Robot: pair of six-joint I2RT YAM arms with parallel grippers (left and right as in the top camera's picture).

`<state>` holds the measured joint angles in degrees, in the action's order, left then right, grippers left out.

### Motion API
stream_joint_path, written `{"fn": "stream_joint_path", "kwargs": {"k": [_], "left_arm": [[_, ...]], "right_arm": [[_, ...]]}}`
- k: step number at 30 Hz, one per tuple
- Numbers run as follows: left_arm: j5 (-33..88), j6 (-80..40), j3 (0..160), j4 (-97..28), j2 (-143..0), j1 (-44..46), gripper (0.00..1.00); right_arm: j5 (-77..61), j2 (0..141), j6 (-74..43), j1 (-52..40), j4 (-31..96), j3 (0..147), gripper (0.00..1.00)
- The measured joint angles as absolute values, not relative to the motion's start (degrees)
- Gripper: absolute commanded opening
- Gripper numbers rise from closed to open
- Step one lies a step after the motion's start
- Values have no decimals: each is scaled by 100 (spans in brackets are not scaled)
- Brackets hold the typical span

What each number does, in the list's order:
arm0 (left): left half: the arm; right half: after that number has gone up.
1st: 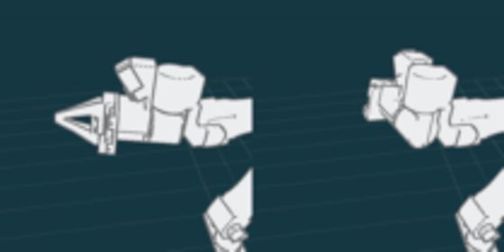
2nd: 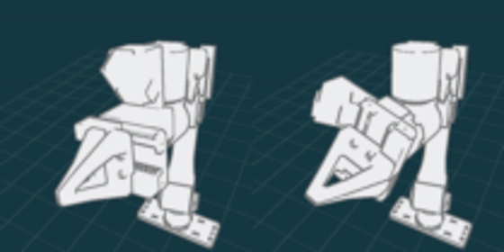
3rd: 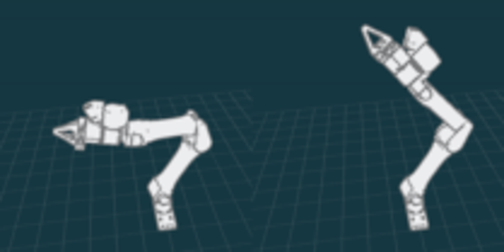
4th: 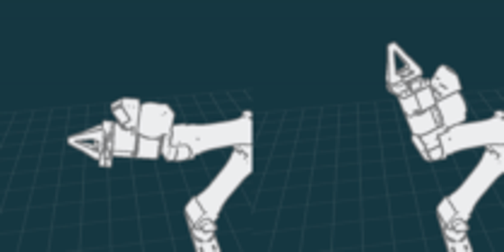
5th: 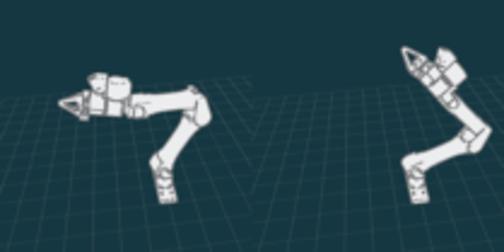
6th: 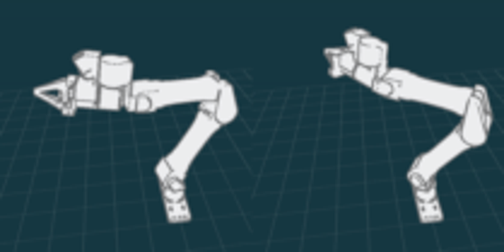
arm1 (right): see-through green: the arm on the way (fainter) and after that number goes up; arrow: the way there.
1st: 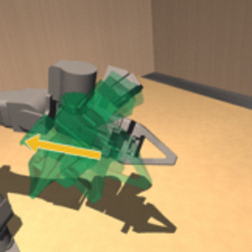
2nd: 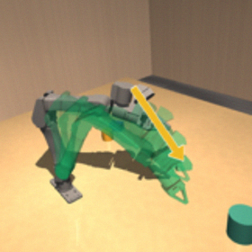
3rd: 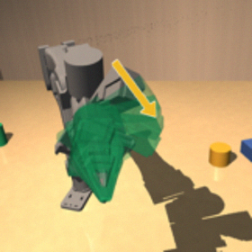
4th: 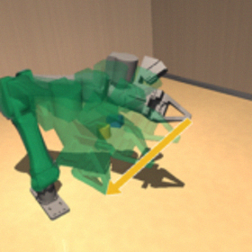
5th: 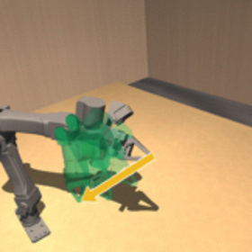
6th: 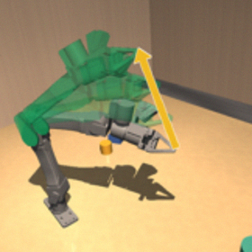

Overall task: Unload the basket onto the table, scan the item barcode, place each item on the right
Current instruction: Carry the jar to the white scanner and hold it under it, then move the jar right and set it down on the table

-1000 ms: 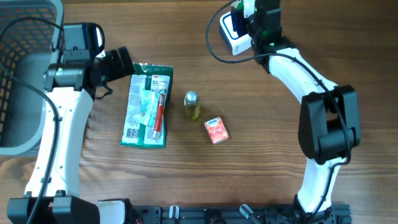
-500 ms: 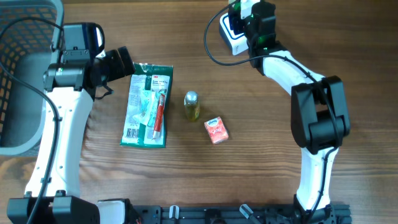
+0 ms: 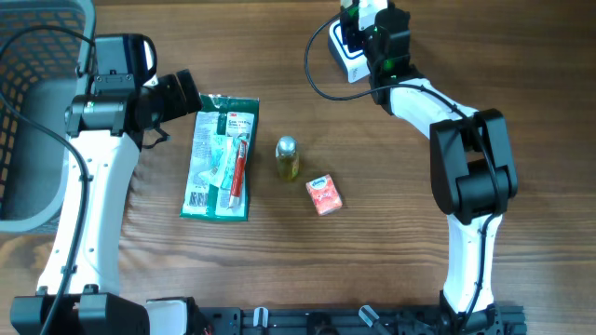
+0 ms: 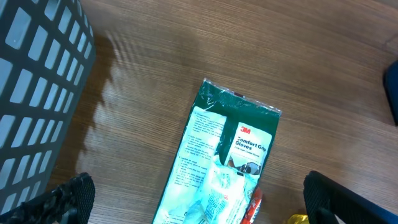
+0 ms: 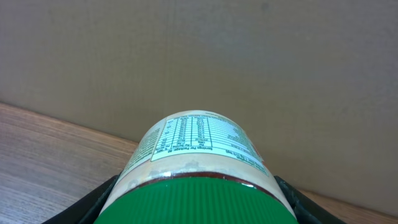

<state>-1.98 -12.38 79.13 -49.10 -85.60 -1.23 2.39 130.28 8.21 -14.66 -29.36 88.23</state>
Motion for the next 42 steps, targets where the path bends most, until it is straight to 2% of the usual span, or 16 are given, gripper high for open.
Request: {"fn": "stream_joint_path", "kwargs": {"k": [10,14,22,27,32,35,42], "left_arm": [[-196,-1238,7913,-4908,-8560,-123,100],[-196,-1238,7913,-4908,-8560,-123,100],[-193,-1238,7913,-4912,-8560,-123,100],[-196,-1238,7913,-4908,-8560,-123,100],[-193,-1238,7913,-4906,-8560,-123,100],[-198,-1238,7913,-4908,-8560,-123,100],[-196,-1238,7913,-4908,-8560,-123,100]], "right_arm": [[239,13187,843,-1441,-3551,8814,4],[239,12927,934,-1441,-3039,8809,4],[228,10908,829,-1441,231,8744,4],[193,9299,-121,-1413,3312,8842,6],[196,8978,-1061,-1280,5863,8849,12],[193,9109,-1398,-1249,6346,8624,13],[458,9207,-2209,-1249,6047,7317,15]]}}
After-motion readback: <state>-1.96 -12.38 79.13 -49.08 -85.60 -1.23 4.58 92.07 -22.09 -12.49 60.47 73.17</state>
